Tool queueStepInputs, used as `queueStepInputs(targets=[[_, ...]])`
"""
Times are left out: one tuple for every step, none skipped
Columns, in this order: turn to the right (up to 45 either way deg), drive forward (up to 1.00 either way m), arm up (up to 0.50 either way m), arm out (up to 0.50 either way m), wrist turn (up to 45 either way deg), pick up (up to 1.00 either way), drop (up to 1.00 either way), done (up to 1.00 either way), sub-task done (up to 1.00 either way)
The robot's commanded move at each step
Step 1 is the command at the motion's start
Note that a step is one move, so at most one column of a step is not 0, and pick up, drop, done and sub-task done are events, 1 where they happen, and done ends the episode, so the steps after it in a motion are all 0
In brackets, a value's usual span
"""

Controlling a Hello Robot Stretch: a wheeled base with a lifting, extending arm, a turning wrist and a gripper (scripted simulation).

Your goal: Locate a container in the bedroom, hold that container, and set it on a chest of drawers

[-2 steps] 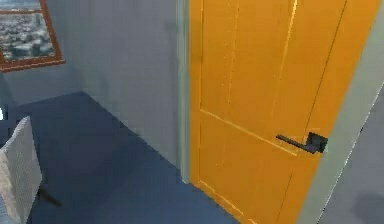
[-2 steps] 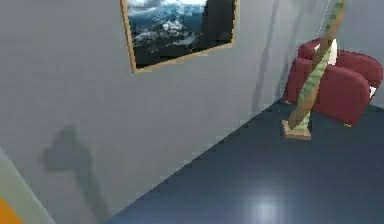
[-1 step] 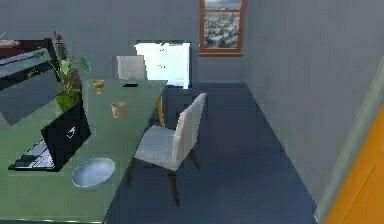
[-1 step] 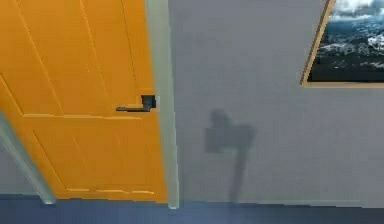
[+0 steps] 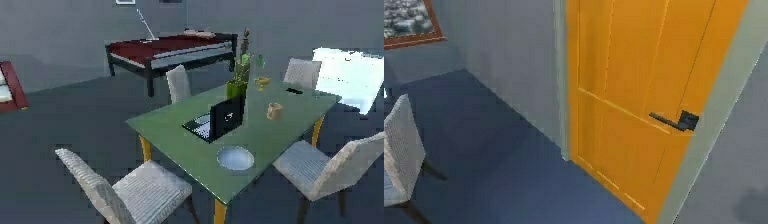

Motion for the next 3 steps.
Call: queueStepInputs(targets=[[-45.0, 0.0, 0.0, 0.0, 0.0, 0.0, 0.0, 0.0, 0.0], [-27.0, 0.0, 0.0, 0.0, 0.0, 0.0, 0.0, 0.0, 0.0], [0.0, 0.0, 0.5, 0.0, 0.0, 0.0, 0.0, 0.0, 0.0]])
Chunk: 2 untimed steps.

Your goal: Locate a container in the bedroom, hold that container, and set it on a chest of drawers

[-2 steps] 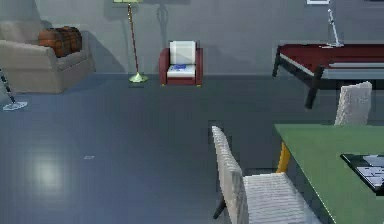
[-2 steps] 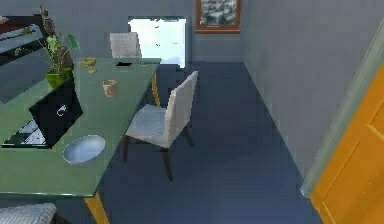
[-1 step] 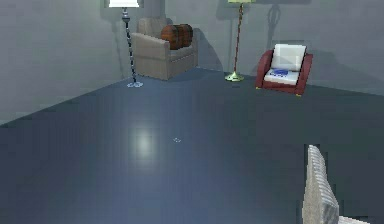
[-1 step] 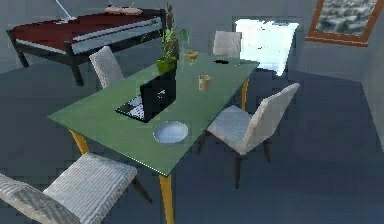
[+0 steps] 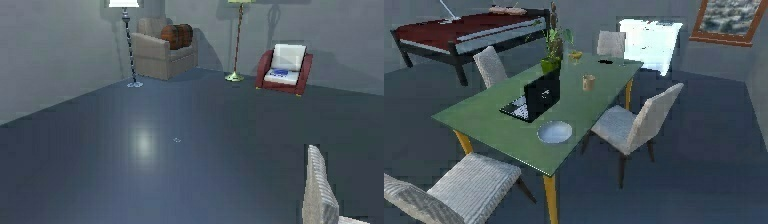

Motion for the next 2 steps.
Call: queueStepInputs(targets=[[0.0, 0.0, 0.32, 0.0, 0.0, 0.0, 0.0, 0.0, 0.0], [0.0, 0.0, 0.0, 0.5, 0.0, 0.0, 0.0, 0.0, 0.0]])
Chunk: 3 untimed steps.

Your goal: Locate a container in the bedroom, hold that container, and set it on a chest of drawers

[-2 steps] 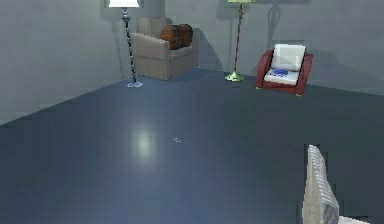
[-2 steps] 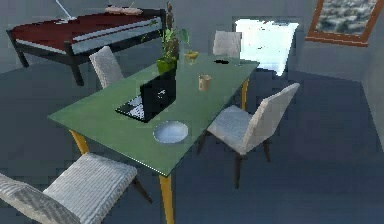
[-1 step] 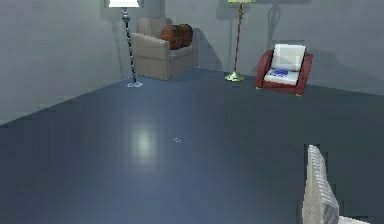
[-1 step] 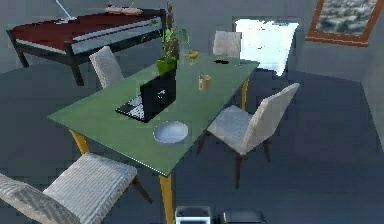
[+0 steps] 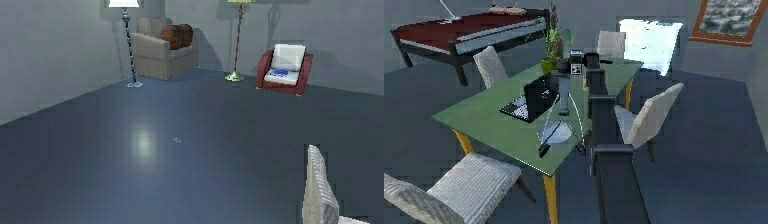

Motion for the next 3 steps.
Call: queueStepInputs(targets=[[0.0, 0.0, 0.0, 0.0, 45.0, 0.0, 0.0, 0.0, 0.0], [0.0, 0.0, 0.0, 0.0, 45.0, 0.0, 0.0, 0.0, 0.0], [0.0, 0.0, 0.0, 0.0, 45.0, 0.0, 0.0, 0.0, 0.0]])
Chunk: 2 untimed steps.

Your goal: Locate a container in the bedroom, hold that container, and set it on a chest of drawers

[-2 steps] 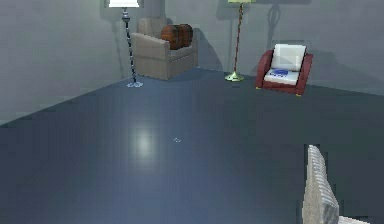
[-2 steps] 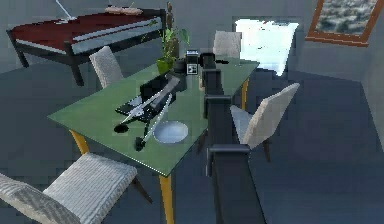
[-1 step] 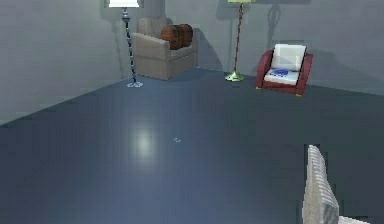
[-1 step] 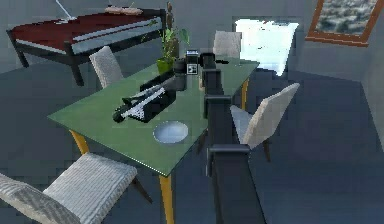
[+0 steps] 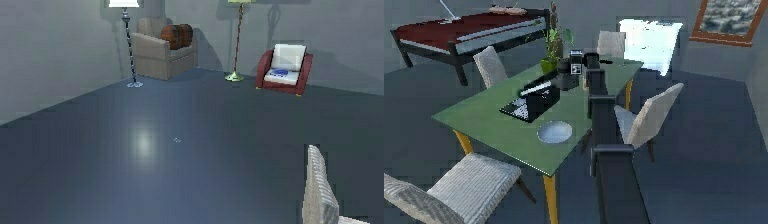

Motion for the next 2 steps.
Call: queueStepInputs(targets=[[0.0, 0.0, 0.0, 0.0, 15.0, 0.0, 0.0, 0.0, 0.0], [0.0, 0.0, -0.3, 0.0, 0.0, 0.0, 0.0, 0.0, 0.0]])
